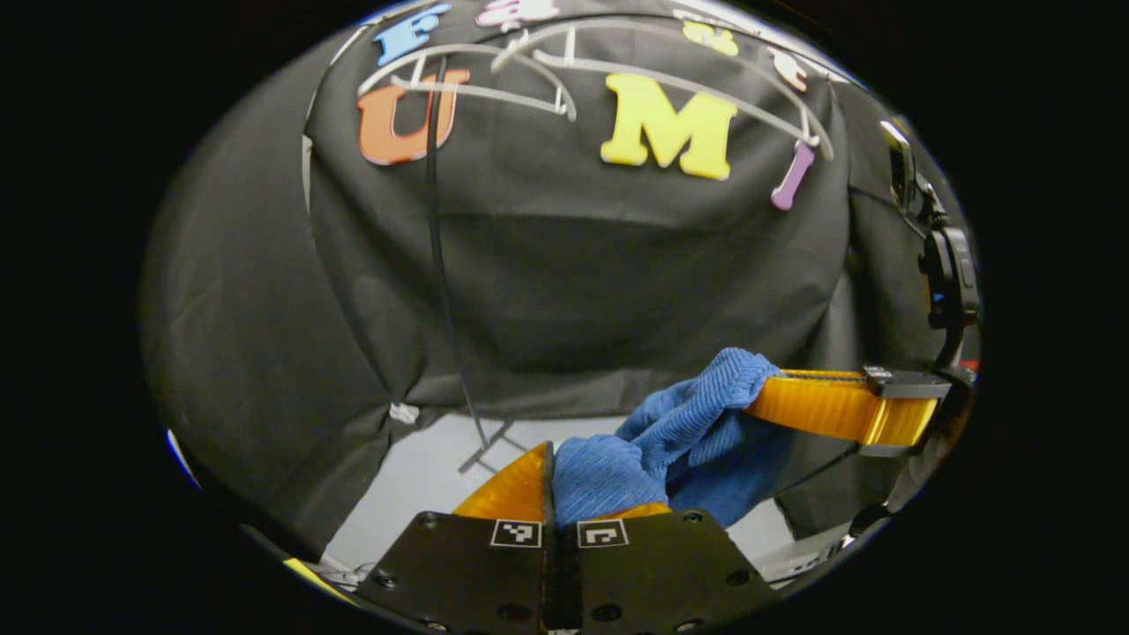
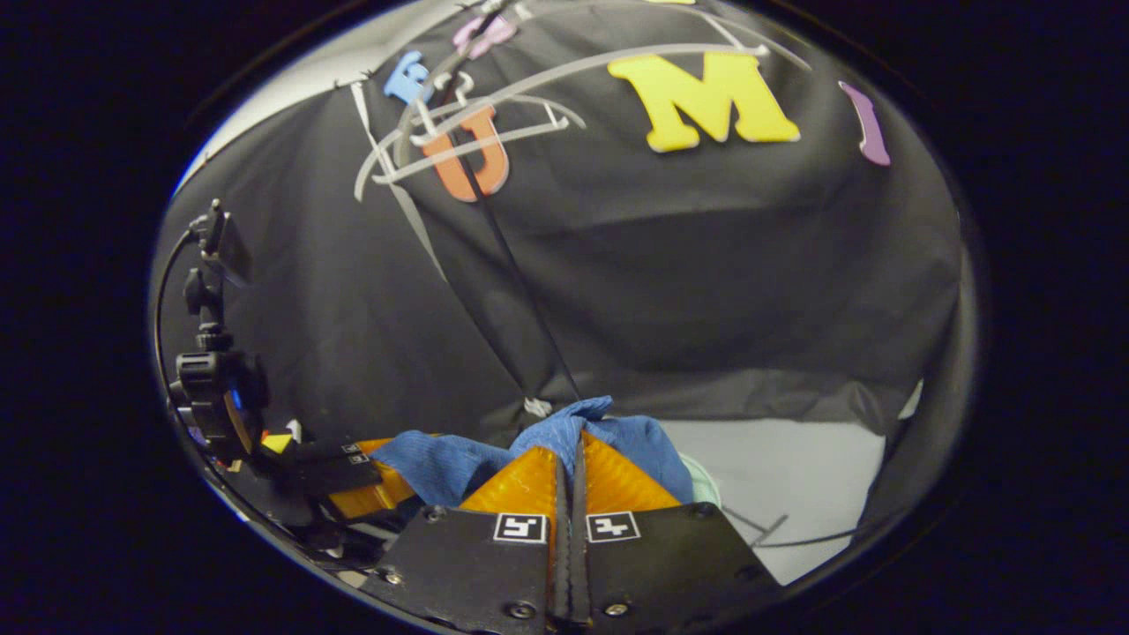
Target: Grasp the clothes on the hanger with both hands and then place them into the laundry hamper below.
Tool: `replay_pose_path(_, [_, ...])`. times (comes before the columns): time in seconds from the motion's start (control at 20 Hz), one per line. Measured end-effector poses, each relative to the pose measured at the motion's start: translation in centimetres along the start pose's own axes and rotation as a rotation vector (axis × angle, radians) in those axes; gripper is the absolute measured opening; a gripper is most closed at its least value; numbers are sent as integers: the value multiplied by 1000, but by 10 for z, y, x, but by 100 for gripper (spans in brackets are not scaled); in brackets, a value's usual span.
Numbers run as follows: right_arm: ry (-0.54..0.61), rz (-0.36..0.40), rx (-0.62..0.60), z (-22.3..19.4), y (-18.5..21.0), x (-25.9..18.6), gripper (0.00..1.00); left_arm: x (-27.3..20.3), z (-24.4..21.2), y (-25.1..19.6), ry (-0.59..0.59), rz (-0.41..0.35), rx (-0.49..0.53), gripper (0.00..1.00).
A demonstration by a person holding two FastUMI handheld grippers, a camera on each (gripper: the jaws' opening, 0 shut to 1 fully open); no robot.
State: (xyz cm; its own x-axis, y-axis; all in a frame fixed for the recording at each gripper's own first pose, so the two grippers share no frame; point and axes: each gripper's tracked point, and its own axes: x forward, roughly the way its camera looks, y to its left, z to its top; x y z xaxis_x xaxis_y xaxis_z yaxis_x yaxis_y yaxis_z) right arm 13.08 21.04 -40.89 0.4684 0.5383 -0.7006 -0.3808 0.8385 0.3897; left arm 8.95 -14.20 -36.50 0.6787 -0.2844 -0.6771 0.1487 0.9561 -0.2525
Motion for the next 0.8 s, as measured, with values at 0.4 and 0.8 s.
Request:
replay_pose_path(0.4, [271, -161, -9, -36, -12, 55, 4, 63, -46, -6, 279, 0, -7, 1])
replay_pose_path(0.8, [345, -176, -8, -22, -9, 58, 10, 83, -34, -8, 347, -35, 35, 0])
